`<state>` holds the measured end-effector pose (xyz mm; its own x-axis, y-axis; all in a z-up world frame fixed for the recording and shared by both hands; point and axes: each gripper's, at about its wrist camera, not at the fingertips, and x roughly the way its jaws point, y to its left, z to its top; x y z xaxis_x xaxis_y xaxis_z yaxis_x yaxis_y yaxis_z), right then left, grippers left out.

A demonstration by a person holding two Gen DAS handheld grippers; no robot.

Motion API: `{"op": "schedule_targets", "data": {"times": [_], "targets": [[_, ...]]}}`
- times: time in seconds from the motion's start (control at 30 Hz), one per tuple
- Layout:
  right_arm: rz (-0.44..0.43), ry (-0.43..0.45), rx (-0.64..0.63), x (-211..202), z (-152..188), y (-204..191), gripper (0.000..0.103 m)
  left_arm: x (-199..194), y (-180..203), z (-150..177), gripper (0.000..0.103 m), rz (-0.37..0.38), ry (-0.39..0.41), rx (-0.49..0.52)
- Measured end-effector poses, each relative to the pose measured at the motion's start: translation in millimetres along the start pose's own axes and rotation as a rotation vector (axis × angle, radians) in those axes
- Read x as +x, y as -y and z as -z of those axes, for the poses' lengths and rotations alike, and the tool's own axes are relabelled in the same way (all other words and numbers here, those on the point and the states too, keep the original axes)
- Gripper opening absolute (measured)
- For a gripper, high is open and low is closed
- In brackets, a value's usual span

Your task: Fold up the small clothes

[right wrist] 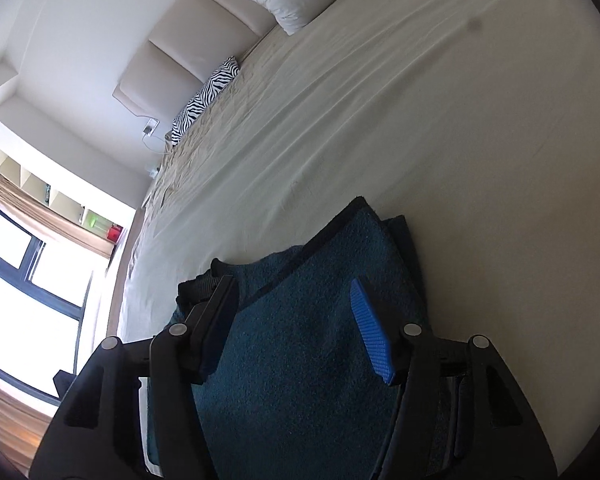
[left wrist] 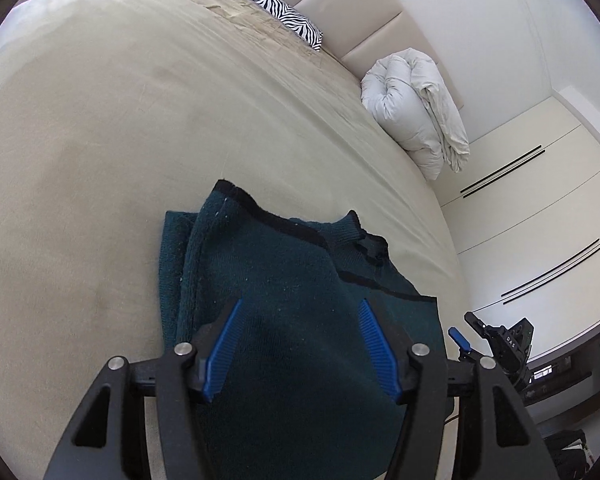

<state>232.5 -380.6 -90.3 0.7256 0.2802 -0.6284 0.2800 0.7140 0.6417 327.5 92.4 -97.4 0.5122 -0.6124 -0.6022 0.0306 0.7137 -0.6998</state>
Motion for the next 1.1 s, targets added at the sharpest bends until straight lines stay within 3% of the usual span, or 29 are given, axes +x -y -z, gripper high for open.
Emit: {"op": "schedule_targets", "data": {"times": [0.07,0.13,0.17,0.27,0.37,0.43,0.67,0.83,0.9,0.97,1.1], "targets": [[-0.008,-0.048,-0.019,12,9,0,0.058,7,-15,10,0.06,-0.009,-0.027,-0.022],[0.014,-0.074,0.004,22,16,12,0.058,6,-31,18,0.046,0.013,-0.023,-0.056],[0.034,-0.062,0.031,23,18,22,0.055,2,-35,21,0.044,0.021,-0.02,-0.071],[-0.013,-0.008,0.122,13,19,49,0.054,-14,-37,28,0.044,0.016,-0.001,-0.06],[0.07,0.065,0.131,-12,20,61,0.058,-33,-36,34,0.055,-0.004,0.043,-0.055],[0.068,0.082,0.115,-29,23,65,0.058,-47,-31,41,0.072,-0.008,0.092,-0.045],[0.109,0.024,-0.034,-77,60,60,0.058,-45,-15,68,0.071,-0.038,0.055,0.041],[0.18,-0.053,-0.12,-85,90,57,0.057,-49,-13,77,0.045,-0.066,0.048,0.054],[0.178,-0.076,-0.133,-88,101,60,0.055,-51,-12,80,0.041,-0.071,0.041,0.065],[0.184,-0.078,-0.15,-87,108,58,0.044,-52,-10,83,0.035,-0.081,0.04,0.076],[0.228,-0.068,-0.176,-86,109,52,0.026,-50,-10,88,0.008,-0.107,0.024,0.093]]}}
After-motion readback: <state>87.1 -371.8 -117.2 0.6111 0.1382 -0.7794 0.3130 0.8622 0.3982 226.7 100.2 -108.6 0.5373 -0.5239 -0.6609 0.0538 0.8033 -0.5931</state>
